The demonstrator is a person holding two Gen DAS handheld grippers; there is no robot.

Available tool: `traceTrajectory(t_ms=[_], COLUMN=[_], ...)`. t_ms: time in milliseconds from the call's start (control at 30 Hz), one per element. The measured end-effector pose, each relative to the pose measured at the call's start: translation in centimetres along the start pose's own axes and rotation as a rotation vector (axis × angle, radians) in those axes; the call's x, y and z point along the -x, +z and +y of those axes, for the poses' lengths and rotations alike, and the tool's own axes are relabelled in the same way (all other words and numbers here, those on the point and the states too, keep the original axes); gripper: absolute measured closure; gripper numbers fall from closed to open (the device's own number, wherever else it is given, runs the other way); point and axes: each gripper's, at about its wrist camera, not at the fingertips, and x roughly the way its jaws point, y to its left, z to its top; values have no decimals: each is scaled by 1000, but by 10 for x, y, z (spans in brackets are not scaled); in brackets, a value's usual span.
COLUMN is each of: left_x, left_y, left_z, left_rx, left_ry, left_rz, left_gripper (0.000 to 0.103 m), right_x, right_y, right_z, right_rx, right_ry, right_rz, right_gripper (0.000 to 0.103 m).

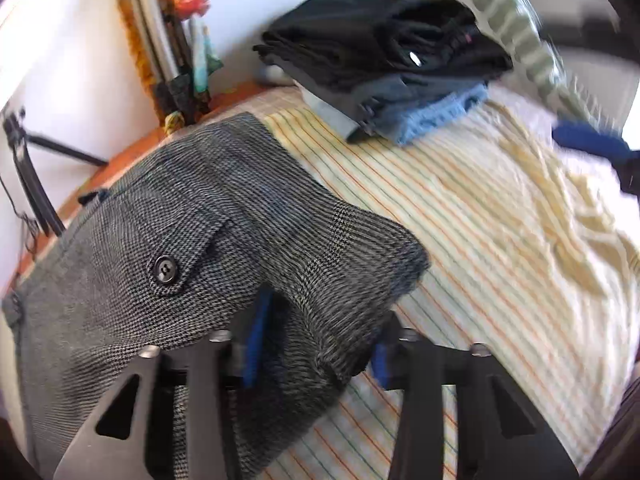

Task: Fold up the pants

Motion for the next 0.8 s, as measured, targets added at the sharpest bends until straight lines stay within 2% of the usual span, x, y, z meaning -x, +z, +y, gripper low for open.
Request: traceTrajectory(t_ms=[133, 200, 233, 300, 467, 633, 733, 800], left_x=[14, 26, 32, 42, 51, 58, 61, 61], left_y=[6, 6, 7, 8, 12, 13, 13, 13], left_z=[35, 44, 47, 52, 56, 56, 54, 54], left_rx=[201, 248, 255, 269, 255, 225, 220, 221], left_ry=[-140, -162, -163, -169, -153, -138, -144, -147], left_rz=[-42, -82, -99, -124, -158, -174, -175, -178], left_gripper=[87, 87, 88, 88, 88, 88, 88, 88], right_x=[-9, -17, -21, -34, -84, -147, -179, -191], right_y=[-3, -5, -6, -7, -2, 4, 1, -1], right_z=[0, 2, 2, 6, 27, 48, 44, 40], right_rx=[2, 6, 7, -2, -41, -15, -46, -72], right_ry=[-2, 1, 3, 25, 139, 129, 128, 140], right_rz=[28, 51, 58, 90, 225, 346, 421, 439], right_gripper=[39, 37, 31, 26, 25, 25, 25, 25])
